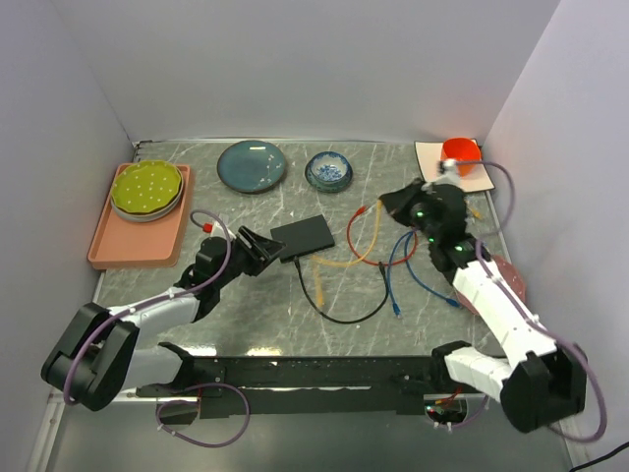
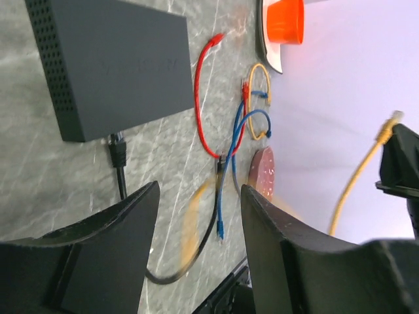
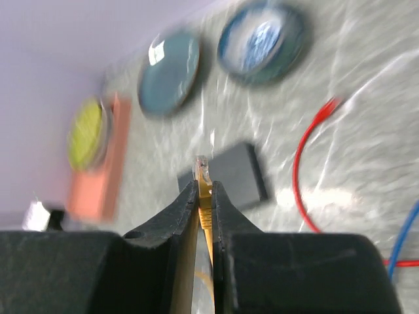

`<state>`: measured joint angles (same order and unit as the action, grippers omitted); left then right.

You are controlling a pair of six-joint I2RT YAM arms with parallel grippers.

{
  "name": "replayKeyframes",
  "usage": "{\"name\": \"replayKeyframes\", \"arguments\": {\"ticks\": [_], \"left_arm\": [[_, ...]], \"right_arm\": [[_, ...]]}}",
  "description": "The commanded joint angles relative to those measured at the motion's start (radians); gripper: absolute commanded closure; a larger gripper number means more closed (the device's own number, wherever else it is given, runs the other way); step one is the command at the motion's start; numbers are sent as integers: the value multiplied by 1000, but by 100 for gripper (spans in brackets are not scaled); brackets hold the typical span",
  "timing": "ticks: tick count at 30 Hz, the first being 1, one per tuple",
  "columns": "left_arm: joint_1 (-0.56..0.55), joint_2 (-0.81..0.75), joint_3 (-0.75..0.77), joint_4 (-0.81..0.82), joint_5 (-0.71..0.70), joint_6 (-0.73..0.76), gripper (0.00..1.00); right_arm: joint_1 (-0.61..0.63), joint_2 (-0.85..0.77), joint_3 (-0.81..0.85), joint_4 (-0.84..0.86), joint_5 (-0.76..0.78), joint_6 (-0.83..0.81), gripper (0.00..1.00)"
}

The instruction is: Pull the plug from the switch port

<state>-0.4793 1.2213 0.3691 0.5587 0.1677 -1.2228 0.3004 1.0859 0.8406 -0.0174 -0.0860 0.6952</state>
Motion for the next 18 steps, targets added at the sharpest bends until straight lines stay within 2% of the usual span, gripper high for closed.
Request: {"name": "replayKeyframes", "arguments": {"ticks": [1,4,6,12,15,18], "left_arm": [[1,-40,-27,90,38,-27,41],[1,-54,-48,113,49,-35,42],[1,-59,-62,132,50,-41,42],[1,-65,-108,146,52,-61,42],[1,-74,-108,123,46,-53,42],[1,-78,-98,99,44,-37,42]], "right_arm": [[-148,-92,-46,80,-132,147,100],[-236,-74,-83,203,-286,280,100],[-251,-86,-110,220,-281,320,100],[-296,-170,-192,125,121,400,100],[-391,-138,-175,48,204,444,100],[-504,-78,-190,54,161,529,100]]}}
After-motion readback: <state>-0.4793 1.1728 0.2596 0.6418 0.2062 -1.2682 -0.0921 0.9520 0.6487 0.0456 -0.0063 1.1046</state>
